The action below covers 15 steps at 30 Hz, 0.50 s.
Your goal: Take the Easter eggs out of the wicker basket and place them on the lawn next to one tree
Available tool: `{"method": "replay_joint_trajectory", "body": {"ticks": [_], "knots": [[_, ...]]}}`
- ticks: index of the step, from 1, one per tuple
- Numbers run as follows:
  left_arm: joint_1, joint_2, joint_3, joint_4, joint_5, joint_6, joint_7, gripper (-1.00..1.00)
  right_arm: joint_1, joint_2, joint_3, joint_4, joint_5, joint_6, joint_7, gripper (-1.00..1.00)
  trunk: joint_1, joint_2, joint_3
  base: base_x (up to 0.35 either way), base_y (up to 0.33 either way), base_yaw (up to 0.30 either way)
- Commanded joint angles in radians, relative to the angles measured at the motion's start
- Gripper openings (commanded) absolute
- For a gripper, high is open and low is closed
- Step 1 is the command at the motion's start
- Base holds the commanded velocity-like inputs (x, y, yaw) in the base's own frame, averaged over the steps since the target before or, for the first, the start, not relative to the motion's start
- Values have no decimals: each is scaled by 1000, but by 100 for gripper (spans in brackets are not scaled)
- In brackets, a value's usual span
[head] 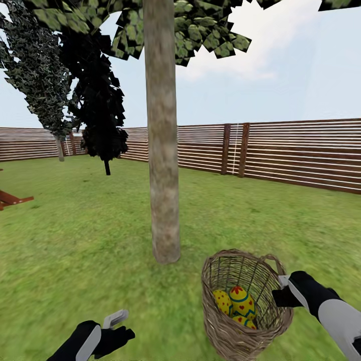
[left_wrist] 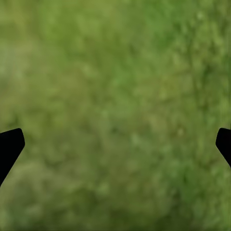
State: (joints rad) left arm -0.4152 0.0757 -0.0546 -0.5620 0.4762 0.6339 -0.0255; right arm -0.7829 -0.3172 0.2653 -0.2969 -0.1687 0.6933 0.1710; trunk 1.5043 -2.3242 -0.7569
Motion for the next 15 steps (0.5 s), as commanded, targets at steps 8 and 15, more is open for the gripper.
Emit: {"method": "replay_joint_trajectory", "body": {"ticks": [8, 15], "knots": [[0, 1, -4, -1, -1, 3, -2, 100, -1, 1, 6, -2, -14, 5, -1, -100, 31, -57, -26, 0, 0, 0], [0, 1, -4, -1, -1, 3, -2, 100, -1, 1, 7, -2, -12, 5, -1, -100, 57, -106, -48, 0, 0, 0]]}}
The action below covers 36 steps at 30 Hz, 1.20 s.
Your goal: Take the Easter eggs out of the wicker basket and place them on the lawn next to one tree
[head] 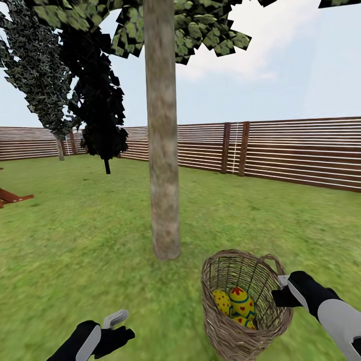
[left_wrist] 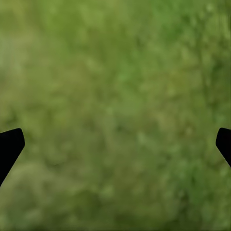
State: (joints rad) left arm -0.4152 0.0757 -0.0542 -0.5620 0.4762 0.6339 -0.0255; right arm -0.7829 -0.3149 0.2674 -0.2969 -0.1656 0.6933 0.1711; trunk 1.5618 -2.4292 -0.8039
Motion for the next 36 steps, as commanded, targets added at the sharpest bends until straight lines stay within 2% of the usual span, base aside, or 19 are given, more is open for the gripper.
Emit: {"method": "replay_joint_trajectory", "body": {"ticks": [1, 10, 23, 26, 32, 36], "knots": [[0, 1, -4, -1, -1, 3, -2, 100, -1, -1, 5, -2, -15, 5, -1, -100, 4, -8, -4, 0, 0, 0], [0, 1, -4, -1, -1, 3, -2, 100, -1, -1, 6, -2, -15, 5, -1, -100, 38, -71, -32, 0, 0, 0], [0, 0, -4, -1, -1, 3, -2, 100, -1, 0, 9, -4, -14, 3, -1, -100, 44, -74, -79, 0, 0, 0], [0, 0, -4, -1, -2, 3, -2, 100, -1, 1, 9, -4, -14, 3, -1, -100, 44, -74, -79, 0, 0, 0], [0, -1, -4, -1, -4, 3, -2, 100, -1, 20, 14, -4, -12, 2, -2, -100, 44, -74, -87, 0, 0, 0], [0, -1, -4, -1, -4, 3, -2, 100, -1, 23, 34, -4, -11, 2, -2, -100, 44, -74, -87, 0, 0, 0]]}}
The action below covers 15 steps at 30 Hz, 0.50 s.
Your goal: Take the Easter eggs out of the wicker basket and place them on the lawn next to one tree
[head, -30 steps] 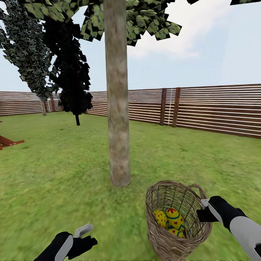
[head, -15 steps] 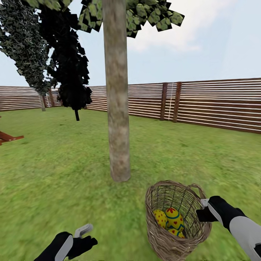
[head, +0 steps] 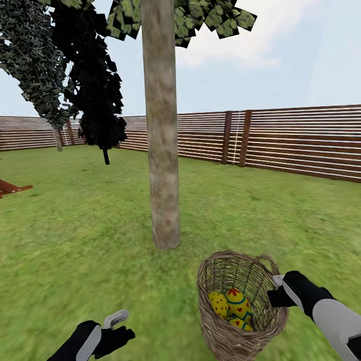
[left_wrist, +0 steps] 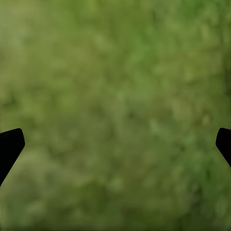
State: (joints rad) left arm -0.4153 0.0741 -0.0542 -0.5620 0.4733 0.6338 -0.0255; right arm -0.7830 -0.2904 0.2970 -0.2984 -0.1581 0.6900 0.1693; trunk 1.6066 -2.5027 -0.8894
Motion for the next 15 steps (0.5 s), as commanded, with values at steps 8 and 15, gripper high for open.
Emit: {"method": "replay_joint_trajectory", "body": {"ticks": [8, 15], "knots": [[0, 1, -4, -1, 1, 3, -2, 100, -1, -4, 2, -2, -18, 5, -1, -100, 3, -2, -28, 0, 0, 0], [0, 1, -4, -1, -1, 3, -2, 100, -1, -3, 4, -2, -18, 5, -1, -100, 6, -4, -55, 0, 0, 0]]}}
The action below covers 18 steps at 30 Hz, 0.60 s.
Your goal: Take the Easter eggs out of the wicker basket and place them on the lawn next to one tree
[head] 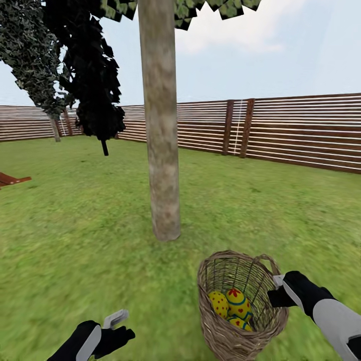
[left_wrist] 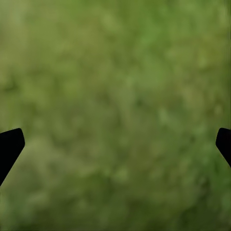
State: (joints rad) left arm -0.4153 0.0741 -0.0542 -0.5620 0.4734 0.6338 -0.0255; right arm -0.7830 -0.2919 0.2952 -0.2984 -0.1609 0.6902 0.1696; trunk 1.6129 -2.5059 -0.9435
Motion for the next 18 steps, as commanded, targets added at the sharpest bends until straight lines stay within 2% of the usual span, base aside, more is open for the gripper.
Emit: {"method": "replay_joint_trajectory", "body": {"ticks": [1, 15, 18], "knots": [[0, 1, -4, -1, -1, 3, -2, 100, -1, -1, 6, -2, -15, 5, -1, -100, 0, -1, -1, 0, 0, 0], [0, 1, -4, -1, -1, 3, -2, 100, -1, -1, 4, -1, -16, 10, -8, -100, 6, -4, -55, 0, 0, 0], [0, 1, -4, -2, 0, 1, -2, 100, -1, -1, 5, -1, -16, 8, -8, -100, 6, -4, -55, 0, 0, 0]]}}
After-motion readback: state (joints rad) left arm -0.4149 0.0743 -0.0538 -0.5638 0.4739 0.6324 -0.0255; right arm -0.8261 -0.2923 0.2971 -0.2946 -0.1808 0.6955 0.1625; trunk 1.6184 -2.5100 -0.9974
